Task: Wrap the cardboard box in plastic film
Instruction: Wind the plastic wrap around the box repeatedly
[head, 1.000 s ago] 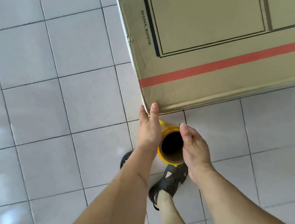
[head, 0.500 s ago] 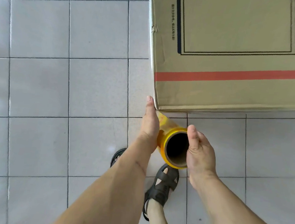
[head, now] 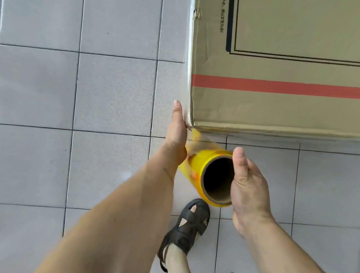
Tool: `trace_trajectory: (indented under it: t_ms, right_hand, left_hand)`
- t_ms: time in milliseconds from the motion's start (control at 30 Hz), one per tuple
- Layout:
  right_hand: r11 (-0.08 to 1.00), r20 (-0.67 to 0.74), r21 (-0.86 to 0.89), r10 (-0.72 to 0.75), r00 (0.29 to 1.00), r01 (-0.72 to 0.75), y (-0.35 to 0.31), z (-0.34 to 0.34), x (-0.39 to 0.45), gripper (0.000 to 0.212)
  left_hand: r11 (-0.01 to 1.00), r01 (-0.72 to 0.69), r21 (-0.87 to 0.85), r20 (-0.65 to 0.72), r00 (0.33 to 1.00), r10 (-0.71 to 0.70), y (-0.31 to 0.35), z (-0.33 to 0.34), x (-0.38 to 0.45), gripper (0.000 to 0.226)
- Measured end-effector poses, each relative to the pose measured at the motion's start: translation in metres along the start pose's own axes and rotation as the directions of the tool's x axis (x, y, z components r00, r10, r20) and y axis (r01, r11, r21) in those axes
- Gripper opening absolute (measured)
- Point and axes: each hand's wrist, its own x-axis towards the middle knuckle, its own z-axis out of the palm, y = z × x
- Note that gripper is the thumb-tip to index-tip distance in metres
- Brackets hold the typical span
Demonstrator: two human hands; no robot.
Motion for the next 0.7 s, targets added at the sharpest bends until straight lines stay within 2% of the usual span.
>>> trace_trajectory:
  t_ms: [67,133,200,233,300,400,533,633,700]
  right_hand:
    - [1.0,0.002,-0.019,-0.017,1.0,0.017,0.001,0.001,0.001,0.047]
    - [1.0,-0.01,0.005,-0.023,1.0,0.023,0.002,0.0,0.006,0.048]
    - [1.0,-0.01,0.015,-0.011,1.0,0.011,0.0,-0.003,0.007,0.043]
    - [1.0,0.003,0.011,-0.019,1.0,0.019,-0.004,-0.005,0.009,0.039]
    - [1.0,0.043,-0.003,-0.021,0.999,0.022,-0.012,-0.008,0.012,0.034]
    - [0.999,0.12,-0.034,0.033,0.992,-0.029,-0.019,-0.012,0.014,0.037]
    - [0.986,0.132,-0.018,0.169,0.977,-0.168,-0.022,-0.012,0.009,0.062]
    - [0.981,0.1,0.001,0.191,0.976,-0.192,-0.026,-0.008,0.004,0.056]
    - [0.984,0.091,-0.024,0.18,0.98,-0.178,-0.028,-0.007,0.005,0.056]
  left_hand:
    - [0.998,0.004,-0.062,-0.003,1.0,-0.004,0.002,0.003,0.01,0.045]
    - [0.995,0.029,-0.098,0.04,0.999,-0.026,-0.004,0.003,0.011,0.043]
    - [0.999,0.046,-0.014,0.013,0.999,-0.045,-0.012,0.002,-0.01,0.048]
    - [0.998,0.045,0.038,0.015,0.999,-0.045,-0.012,0.004,-0.02,0.054]
    - [0.998,0.049,0.036,0.061,0.997,-0.052,-0.016,0.005,-0.042,0.071]
    - [0.998,0.018,0.066,0.121,0.992,-0.026,-0.028,0.007,-0.072,0.077]
    - [0.97,0.048,0.24,0.204,0.974,-0.099,-0.018,0.009,-0.081,0.105]
    - [0.939,0.133,0.318,0.259,0.94,-0.221,-0.017,0.004,-0.062,0.14]
    - [0.927,0.144,0.345,0.286,0.925,-0.25,-0.019,0.005,-0.049,0.143]
